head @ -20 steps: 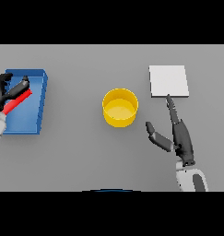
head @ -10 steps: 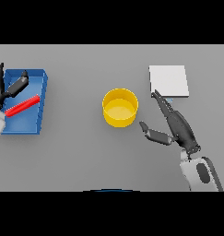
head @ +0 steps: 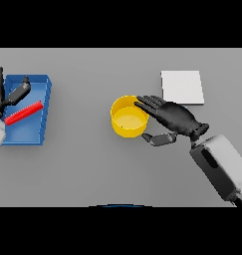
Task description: Pick up the red beaker and tilt it to pour out 1 green nut into yellow bowl. Pick up the yellow bowl and place it on the metallic measuring scale.
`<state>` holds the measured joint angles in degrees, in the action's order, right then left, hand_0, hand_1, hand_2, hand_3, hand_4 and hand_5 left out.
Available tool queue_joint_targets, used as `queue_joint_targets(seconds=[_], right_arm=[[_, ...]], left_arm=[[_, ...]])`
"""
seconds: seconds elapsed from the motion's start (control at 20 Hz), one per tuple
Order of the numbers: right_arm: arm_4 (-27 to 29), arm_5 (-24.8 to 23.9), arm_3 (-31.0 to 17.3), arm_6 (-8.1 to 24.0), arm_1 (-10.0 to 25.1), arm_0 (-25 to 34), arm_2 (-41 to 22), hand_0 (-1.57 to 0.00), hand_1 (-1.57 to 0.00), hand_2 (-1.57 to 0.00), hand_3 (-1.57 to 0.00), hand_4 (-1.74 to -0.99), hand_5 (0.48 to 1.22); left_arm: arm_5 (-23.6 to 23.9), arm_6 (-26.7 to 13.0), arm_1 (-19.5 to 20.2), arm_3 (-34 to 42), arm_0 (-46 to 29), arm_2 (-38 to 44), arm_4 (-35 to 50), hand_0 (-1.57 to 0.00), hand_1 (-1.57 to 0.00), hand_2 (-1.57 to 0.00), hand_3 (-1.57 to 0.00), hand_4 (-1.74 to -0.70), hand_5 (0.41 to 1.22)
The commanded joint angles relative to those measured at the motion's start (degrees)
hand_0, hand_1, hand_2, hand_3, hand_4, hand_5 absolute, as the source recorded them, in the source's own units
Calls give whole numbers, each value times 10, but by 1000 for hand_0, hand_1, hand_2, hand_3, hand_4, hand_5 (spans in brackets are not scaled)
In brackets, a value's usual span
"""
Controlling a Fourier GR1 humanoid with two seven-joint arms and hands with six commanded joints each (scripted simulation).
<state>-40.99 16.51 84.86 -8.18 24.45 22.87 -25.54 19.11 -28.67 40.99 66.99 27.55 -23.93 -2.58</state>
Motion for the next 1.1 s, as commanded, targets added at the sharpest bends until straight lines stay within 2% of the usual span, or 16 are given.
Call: queue_joint_targets(seconds=[0.0,0.15,0.3,0.4,0.65,0.95,1.05], right_arm=[[-16,10,-12,-8,7,16,-16,1,1,1,1,-1226,692],[-58,32,-32,-24,14,48,-61,1,1,1,1,-1218,707],[-75,53,-66,-35,11,83,-86,1,1,1,1,-1215,717],[-78,68,-95,-26,-9,107,-98,1,1,1,1,-1221,722],[-94,87,-143,-30,-36,140,-131,1,1,1,1,-1250,733],[-104,104,-190,-33,-46,174,-145,1,1,1,1,-1263,739],[-106,107,-210,-22,-58,178,-147,1,1,1,-2,-1270,740]], left_arm=[[0,0,2,3,-3,0,0,-3,-2,-2,-2,-741,699],[-6,3,6,-5,-1,5,5,-1,-1,-1,0,-745,704],[-5,1,5,-1,-2,4,7,0,0,0,0,-746,707],[-5,8,4,-10,0,5,6,0,0,0,1,-747,701],[3,11,5,-1,-11,2,2,1,1,1,1,-741,699],[0,16,14,-5,-14,9,7,1,1,1,1,-744,699],[-4,12,13,-5,-8,8,7,1,1,1,1,-746,698]])
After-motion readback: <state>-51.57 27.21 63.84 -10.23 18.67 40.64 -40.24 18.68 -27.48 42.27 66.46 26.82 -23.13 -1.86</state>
